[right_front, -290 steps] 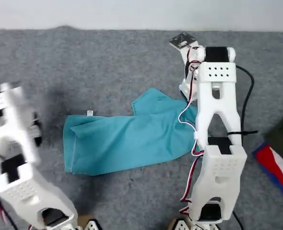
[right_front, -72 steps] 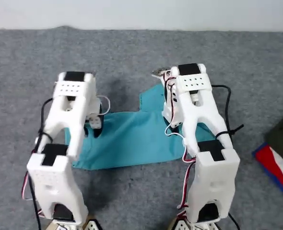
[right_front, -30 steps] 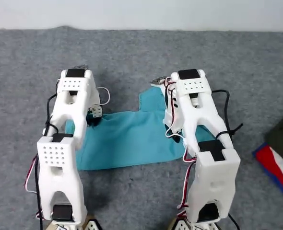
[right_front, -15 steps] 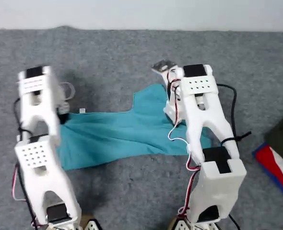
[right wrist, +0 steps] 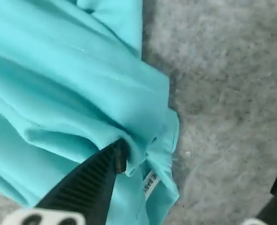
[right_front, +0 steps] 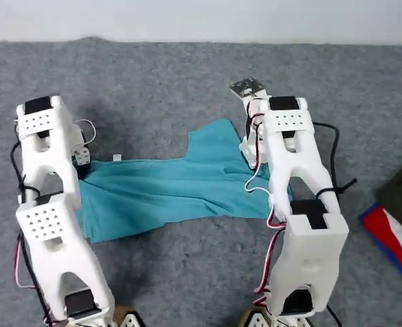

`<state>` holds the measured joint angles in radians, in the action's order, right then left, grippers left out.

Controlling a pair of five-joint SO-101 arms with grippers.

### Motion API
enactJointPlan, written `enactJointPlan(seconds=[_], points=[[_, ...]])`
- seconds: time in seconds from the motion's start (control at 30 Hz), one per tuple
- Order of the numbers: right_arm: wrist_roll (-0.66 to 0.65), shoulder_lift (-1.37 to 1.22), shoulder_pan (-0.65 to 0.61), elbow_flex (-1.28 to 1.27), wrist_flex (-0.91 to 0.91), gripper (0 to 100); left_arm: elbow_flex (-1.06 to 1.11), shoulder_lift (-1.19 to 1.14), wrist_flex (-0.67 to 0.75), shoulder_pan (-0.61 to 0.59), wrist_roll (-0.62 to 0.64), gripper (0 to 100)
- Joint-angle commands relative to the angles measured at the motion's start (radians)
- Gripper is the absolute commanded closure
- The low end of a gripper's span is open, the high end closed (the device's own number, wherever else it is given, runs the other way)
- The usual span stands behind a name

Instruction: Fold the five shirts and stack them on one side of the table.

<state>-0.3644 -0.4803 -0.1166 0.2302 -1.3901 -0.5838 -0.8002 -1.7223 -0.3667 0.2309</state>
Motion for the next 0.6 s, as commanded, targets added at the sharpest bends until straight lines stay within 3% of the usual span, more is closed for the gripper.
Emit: enactJointPlan(seconds=[0.0,0.13,0.37,0.57], points=[[0.011,-0.015,-0.028,0.104,0.019,52.7,0.03,0.216,-0.037,-0.043,-0.011,99],[0.011,-0.111,-0.07,0.206,0.005,52.7,0.107,0.428,-0.037,-0.081,-0.015,99],[0.011,-0.193,-0.147,0.434,-0.176,52.7,0.446,0.778,-0.035,-0.107,-0.157,99],[0.011,-0.186,-0.116,0.539,-0.232,52.7,0.653,0.841,-0.014,-0.109,-0.224,99]])
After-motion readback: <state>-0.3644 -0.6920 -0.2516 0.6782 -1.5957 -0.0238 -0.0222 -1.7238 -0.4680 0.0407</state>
